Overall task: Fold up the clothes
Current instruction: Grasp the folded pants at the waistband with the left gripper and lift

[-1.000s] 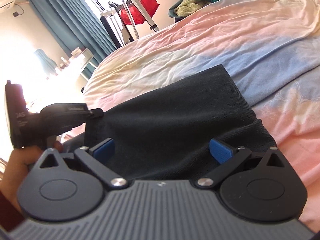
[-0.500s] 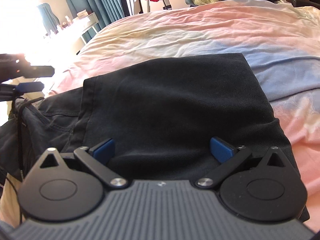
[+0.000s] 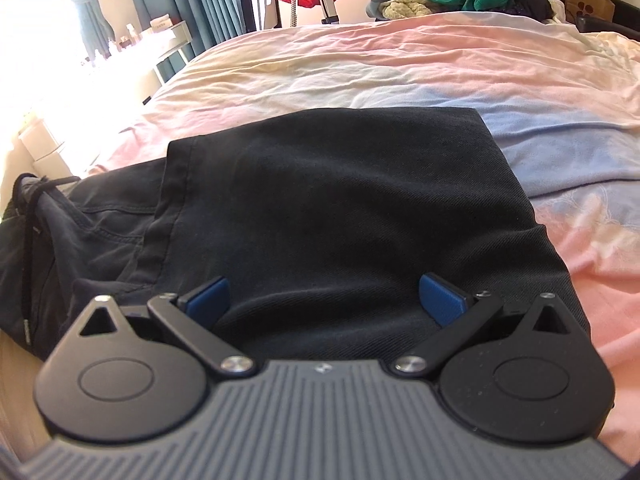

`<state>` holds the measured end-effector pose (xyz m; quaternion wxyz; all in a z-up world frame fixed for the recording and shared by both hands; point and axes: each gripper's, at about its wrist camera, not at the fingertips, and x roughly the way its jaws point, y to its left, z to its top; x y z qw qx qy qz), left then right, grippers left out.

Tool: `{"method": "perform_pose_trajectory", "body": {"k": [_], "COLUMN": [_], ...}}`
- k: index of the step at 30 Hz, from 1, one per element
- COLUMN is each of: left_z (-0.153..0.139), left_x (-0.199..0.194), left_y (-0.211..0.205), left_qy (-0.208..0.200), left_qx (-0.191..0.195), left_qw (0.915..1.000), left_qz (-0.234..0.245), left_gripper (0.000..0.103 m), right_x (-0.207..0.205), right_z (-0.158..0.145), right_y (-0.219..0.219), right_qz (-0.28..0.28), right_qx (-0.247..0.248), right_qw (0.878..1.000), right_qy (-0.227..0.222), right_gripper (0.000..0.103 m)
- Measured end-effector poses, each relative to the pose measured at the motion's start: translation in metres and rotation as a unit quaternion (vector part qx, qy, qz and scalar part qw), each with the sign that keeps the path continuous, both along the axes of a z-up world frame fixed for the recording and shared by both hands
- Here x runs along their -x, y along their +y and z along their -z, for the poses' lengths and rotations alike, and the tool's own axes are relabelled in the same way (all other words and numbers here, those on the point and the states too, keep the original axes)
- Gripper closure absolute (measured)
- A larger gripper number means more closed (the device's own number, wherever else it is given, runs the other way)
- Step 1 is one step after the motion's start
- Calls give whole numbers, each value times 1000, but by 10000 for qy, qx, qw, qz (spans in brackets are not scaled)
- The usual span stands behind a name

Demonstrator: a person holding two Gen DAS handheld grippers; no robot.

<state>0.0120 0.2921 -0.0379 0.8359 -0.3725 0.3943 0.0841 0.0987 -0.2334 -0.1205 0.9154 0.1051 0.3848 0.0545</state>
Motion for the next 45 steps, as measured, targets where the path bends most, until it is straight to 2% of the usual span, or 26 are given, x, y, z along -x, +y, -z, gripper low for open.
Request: {"method": "perform_pose_trajectory", "body": {"k": [3, 6, 9, 10, 11, 13, 14, 15, 18, 20, 21, 23, 24, 26, 28, 34, 39, 42, 45], "left_z": [5, 7, 11, 17, 22, 34, 40, 43, 46, 49, 48, 43, 39, 31, 22, -18, -69, -105, -131], "left_x": [4, 15, 19, 19, 19, 14, 11, 8, -4, -11, -15, -21, -24, -28, -28, -30, -38, -39, -43], "left_y": [11, 16, 23, 26, 29, 38, 43, 47, 56, 58, 56, 48, 42, 31, 18, -48, -123, -186, -257], "left_qy": [257, 92, -123, -132, -140, -178, -200, -227, -281, -299, -323, -386, -467, -631, -805, -1512, -2127, -2540, -2942], "left_qx": [340, 508, 80, 51, 22, 482, 776, 878, 731, 723, 597, 188, -39, -396, -789, -1800, -1967, -2120, -2361], "left_qw": [9988, 9985, 9994, 9991, 9988, 9970, 9949, 9935, 9919, 9898, 9901, 9919, 9923, 9914, 9890, 9695, 9562, 9435, 9261], "left_qz": [-233, -193, -310, -389, -468, -570, -614, -688, -995, -1189, -1228, -1191, -1150, -1075, -961, -693, -417, -207, 54], "left_gripper": [6, 6, 6, 8, 19, 38, 39, 39, 39, 40, 43, 58, 62, 75, 80, 84, 85, 85, 85], "right_x": [2, 1, -1, -3, -4, -5, -6, -6, -7, -7, -6, -4, -4, -3, -4, -5, -5, -3, 2], "right_z": [-1, 0, 0, 0, 0, 1, 2, 2, 0, -3, -4, -7, -6, -6, -5, -4, -2, -14, -27], "right_y": [0, -1, 1, 3, 4, 6, 7, 8, 13, 18, 21, 31, 37, 43, 43, 44, 44, 25, -8], "right_qz": [23, 39, 61, 75, 89, 94, 96, 98, 102, -40, -133, -332, -393, -461, -475, -519, -555, -227, 335], "right_qx": [-3, -32, -6, 6, 17, 32, 39, 46, 127, 4, -55, -35, 67, 199, 232, 328, 408, 207, -195], "right_qw": [10000, 10000, 10000, 10000, 10000, 9999, 9999, 9999, 9998, 9999, 9998, 9993, 9991, 9986, 9985, 9980, 9976, 9994, 9989], "right_qy": [-37, -31, -20, -20, -21, -50, -65, -80, -94, -107, -116, -156, -162, -164, -154, -127, -103, -183, -279], "right_gripper": [0, 0, 0, 0, 0, 0, 0, 0, 0, 0, 0, 0, 0, 0, 0, 0, 0, 0, 0]}}
